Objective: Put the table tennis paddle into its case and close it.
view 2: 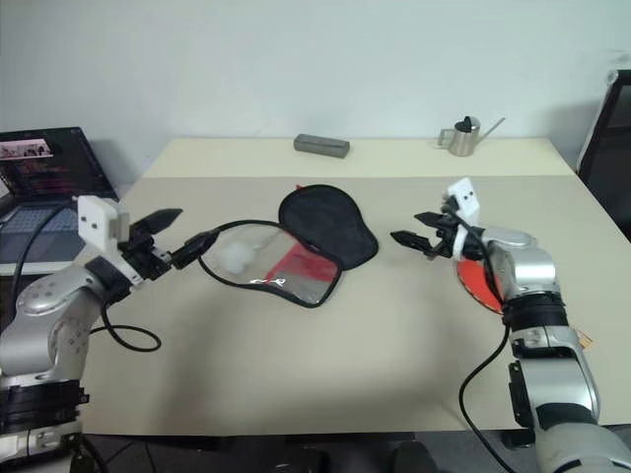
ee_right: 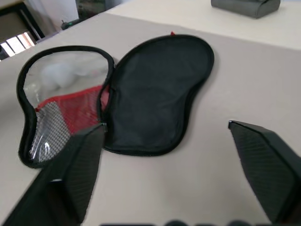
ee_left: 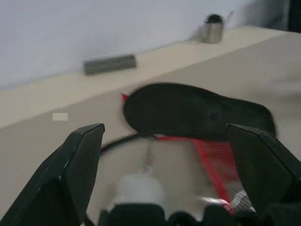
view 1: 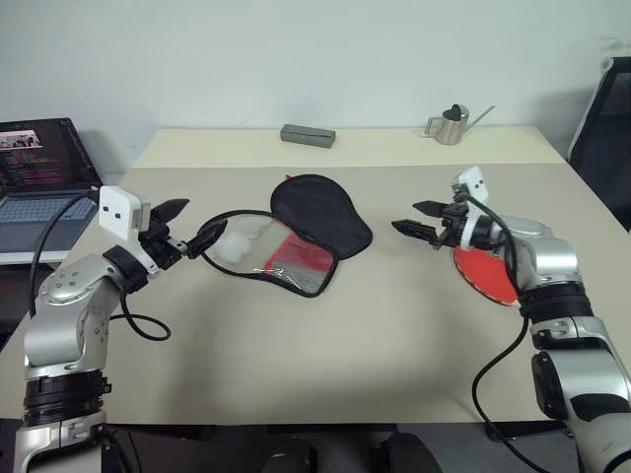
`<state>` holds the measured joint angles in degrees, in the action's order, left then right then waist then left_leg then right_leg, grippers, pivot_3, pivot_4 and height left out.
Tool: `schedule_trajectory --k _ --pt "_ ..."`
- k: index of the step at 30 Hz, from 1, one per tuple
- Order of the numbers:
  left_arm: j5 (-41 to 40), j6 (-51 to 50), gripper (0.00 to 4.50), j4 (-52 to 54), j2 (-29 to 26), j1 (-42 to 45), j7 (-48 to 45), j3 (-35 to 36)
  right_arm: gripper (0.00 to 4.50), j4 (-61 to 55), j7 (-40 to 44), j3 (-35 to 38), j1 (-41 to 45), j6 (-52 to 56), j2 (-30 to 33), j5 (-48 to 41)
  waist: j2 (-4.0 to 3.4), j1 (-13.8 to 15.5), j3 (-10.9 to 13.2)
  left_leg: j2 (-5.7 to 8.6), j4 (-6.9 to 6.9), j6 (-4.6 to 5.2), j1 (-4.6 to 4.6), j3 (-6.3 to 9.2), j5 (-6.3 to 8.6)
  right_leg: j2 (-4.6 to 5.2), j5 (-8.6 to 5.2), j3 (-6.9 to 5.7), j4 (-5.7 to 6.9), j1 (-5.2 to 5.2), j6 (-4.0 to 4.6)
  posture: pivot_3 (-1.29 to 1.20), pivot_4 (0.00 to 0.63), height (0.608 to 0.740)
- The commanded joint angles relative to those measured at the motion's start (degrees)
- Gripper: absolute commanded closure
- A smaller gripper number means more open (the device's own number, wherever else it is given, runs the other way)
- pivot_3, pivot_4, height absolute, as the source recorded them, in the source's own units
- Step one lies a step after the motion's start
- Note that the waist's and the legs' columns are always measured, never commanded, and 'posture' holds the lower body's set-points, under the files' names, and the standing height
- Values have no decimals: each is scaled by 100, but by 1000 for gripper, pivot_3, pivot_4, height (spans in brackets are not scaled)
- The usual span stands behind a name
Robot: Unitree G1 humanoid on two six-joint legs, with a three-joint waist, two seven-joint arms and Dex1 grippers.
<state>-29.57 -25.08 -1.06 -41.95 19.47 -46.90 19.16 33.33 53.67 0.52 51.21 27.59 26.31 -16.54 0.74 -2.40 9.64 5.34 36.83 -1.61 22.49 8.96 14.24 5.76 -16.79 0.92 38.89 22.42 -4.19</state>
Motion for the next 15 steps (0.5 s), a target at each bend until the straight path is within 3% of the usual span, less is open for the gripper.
schedule_trajectory --k 1,6,15 --pt "-434 -486 0 366 -277 -76 -370 93 43 105 -185 1 341 105 -184 40 -1 -18 0 0 -1 0 0 0 0 0 0 1 0 1 0 0 150 740" --pt "-596 -701 0 273 -311 139 -392 157 43 971 -833 44 802 124 -741 214 -1 -55 0 -1 0 -2 -1 5 0 -4 2 0 4 2 3 0 150 740" --pt "-621 -757 0 177 -296 381 -454 91 43 2861 -1904 24 1476 -1135 -1461 860 -1 -96 0 0 -1 -7 5 3 0 -6 2 7 6 18 4 0 150 740"
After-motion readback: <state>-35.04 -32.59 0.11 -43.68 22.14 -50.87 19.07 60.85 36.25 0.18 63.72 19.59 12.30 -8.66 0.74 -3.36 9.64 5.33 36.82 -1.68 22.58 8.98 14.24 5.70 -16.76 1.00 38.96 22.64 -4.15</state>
